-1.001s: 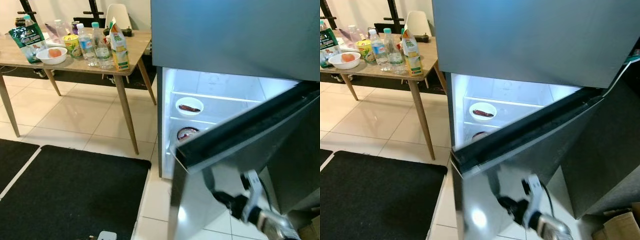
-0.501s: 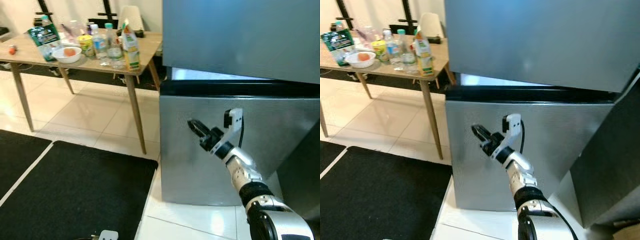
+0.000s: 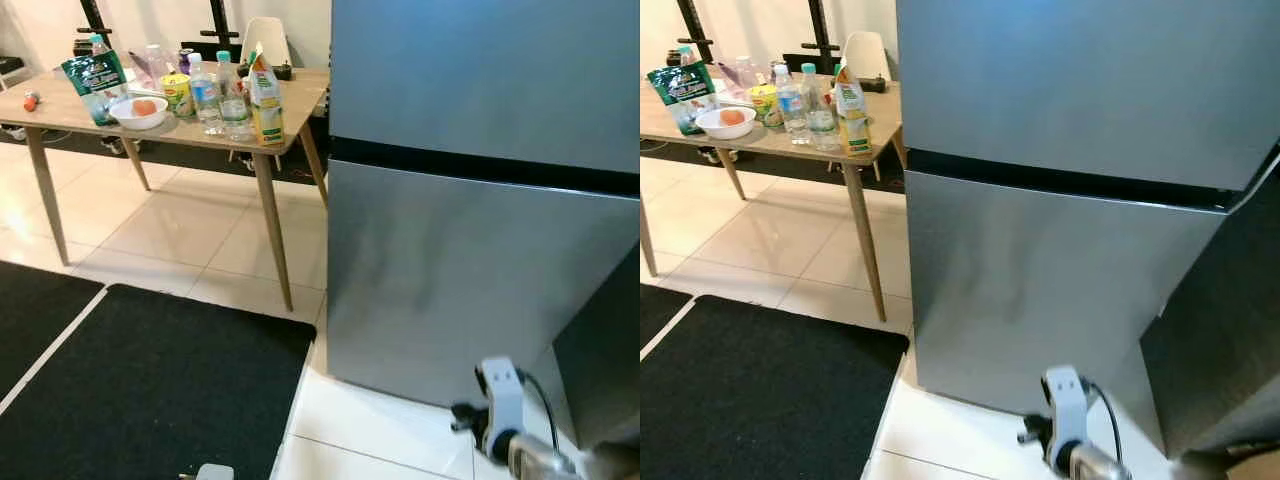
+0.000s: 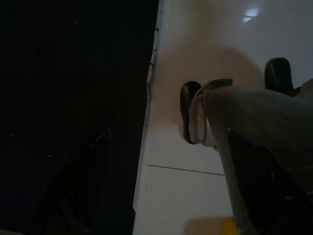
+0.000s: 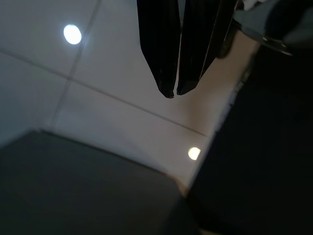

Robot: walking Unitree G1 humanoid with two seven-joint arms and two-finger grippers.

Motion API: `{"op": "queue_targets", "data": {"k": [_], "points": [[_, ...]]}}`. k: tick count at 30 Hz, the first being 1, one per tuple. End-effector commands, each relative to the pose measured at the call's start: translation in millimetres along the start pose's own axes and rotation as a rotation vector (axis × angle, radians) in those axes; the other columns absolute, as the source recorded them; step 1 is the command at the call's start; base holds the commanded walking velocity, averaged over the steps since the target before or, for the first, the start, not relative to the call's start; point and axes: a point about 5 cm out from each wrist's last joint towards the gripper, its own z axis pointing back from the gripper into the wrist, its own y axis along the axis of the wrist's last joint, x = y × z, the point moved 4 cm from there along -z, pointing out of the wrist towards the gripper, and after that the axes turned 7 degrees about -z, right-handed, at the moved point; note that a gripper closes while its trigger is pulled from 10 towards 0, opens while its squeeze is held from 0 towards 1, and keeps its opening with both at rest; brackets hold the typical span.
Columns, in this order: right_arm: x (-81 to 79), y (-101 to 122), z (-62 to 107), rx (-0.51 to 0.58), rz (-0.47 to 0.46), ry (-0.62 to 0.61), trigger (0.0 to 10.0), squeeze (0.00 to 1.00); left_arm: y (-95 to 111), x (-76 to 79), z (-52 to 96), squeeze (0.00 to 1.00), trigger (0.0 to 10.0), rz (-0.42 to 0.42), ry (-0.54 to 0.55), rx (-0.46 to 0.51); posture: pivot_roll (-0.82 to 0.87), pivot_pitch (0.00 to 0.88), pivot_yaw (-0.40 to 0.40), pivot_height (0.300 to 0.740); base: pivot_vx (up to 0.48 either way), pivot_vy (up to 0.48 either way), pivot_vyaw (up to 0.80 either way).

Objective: Restocking fridge

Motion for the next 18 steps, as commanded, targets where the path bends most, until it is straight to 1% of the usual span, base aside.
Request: {"op": "queue_targets", "data": {"k": [1,2,3,5,7,12,14,18], "points": [[11.6,-21,7.6,-0.074,0.001,-0.065,10.0,0.0,-14,7.8,1.7,0.0,10.0,0.0,-0.027,-0.049,-0.07,0.003,-0.036,0.74,0.0,0.0,0.0],[21.1,-44,17.4,-0.148,-0.004,-0.123,10.0,0.0,-14,7.4,1.5,0.0,10.0,-0.001,-0.027,-0.048,-0.07,0.003,-0.035,0.74,0.0,0.0,0.0],[21.1,-44,17.4,-0.148,-0.004,-0.123,10.0,0.0,-14,7.4,1.5,0.0,10.0,-0.001,-0.027,-0.048,-0.07,0.003,-0.035,0.74,0.0,0.0,0.0],[32.4,-78,34.3,-0.246,-0.018,-0.203,10.0,0.0,-13,7.0,1.3,0.0,10.0,-0.003,-0.027,-0.048,-0.08,0.009,-0.029,0.74,0.0,0.0,0.0],[37.2,-96,44.9,-0.295,-0.04,-0.243,10.0,0.0,-13,7.2,1.3,0.0,10.0,-0.005,-0.03,-0.049,-0.08,0.009,-0.027,0.74,0.0,0.0,0.0],[39.1,-107,51.0,-0.336,-0.022,-0.258,10.0,0.0,-13,7.4,1.2,0.0,10.0,-0.008,-0.03,-0.05,-0.08,0.009,-0.026,0.74,0.0,0.0,0.0],[39.8,-113,54.2,-0.37,0.002,-0.259,10.0,0.0,-12,7.6,1.1,0.0,10.0,-0.01,-0.03,-0.049,-0.08,0.009,-0.025,0.74,0.0,0.0,0.78],[40.0,-113,54.5,-0.374,0.008,-0.263,10.0,0.0,-11,8.0,0.8,0.0,10.0,-0.01,-0.03,-0.046,-0.08,0.007,-0.026,0.74,0.0,0.0,0.78]]}}
